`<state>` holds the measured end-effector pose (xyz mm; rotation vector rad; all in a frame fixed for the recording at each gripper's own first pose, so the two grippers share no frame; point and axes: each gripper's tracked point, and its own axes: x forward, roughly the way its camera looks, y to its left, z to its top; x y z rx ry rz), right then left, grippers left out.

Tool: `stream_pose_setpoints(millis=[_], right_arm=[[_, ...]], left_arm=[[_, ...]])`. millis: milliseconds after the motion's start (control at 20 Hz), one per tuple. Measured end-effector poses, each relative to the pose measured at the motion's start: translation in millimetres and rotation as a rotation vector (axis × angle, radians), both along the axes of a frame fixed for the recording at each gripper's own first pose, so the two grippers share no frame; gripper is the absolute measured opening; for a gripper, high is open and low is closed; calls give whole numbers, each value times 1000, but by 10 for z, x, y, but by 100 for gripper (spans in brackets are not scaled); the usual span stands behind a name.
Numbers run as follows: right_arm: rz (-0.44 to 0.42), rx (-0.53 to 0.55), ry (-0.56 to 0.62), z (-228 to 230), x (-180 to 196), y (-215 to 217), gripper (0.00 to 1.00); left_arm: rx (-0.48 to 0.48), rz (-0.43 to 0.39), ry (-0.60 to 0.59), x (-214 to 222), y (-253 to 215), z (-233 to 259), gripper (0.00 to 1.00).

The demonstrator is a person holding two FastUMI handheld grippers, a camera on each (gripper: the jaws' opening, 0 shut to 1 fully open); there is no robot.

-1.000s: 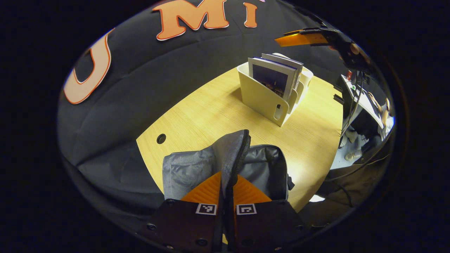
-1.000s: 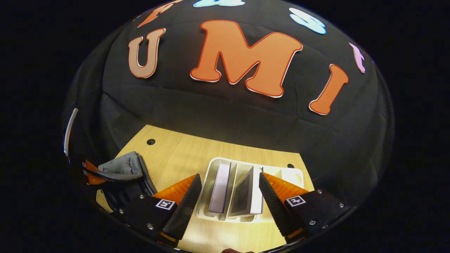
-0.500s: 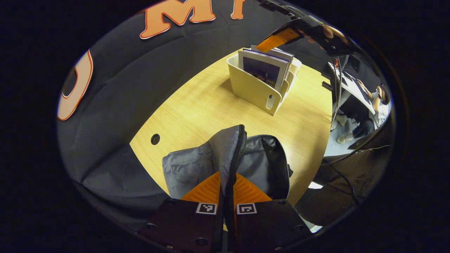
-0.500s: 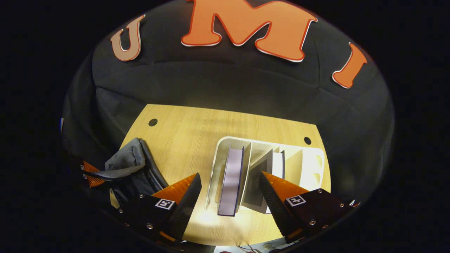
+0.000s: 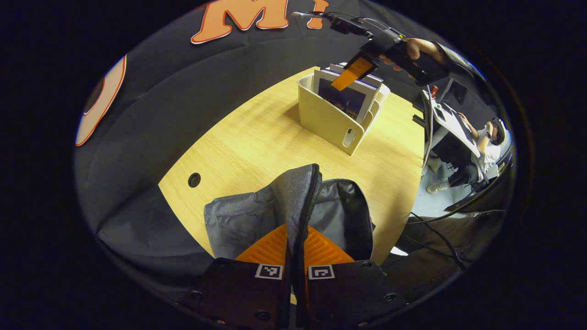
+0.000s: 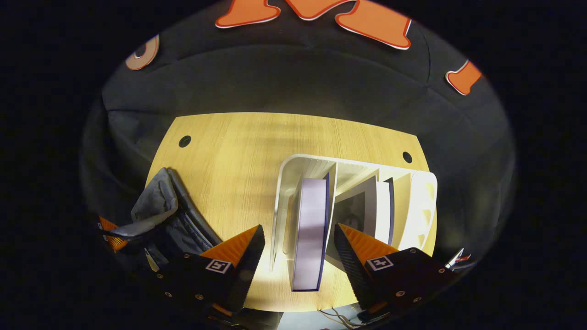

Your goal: Open the schoolbag, grab two books from the bookshelf and put them into the schoolbag.

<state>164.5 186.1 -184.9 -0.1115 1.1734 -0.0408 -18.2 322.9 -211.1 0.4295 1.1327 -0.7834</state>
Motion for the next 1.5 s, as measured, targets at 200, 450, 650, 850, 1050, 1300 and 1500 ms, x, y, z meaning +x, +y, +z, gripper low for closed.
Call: stream_pose_setpoints(millis=[200, 450, 650, 850, 1050, 1300, 1500], right_arm=[[-73, 2, 118, -223, -28, -72, 78], [-172, 64, 188, -328, 1, 3, 41], [-172, 72, 207, -250, -82, -22, 34], [-159, 56, 180, -55, -298, -180, 31], [-157, 76, 160, 33, -632, -188, 31], [-144, 102, 136, 168, -1054, -176, 31], [-162, 144, 114, 240, -1411, -117, 31]], left_arm=[[-31, 15, 36, 79, 38, 55, 6], [-36, 29, 51, 109, 81, 96, 6], [-48, 53, 68, 107, 64, 55, 6], [-53, 68, 78, 99, 33, 24, 6], [-58, 83, 82, 21, -1, -30, 6], [-54, 90, 83, -17, -68, -81, 6], [-34, 94, 67, -38, -103, -114, 6]])
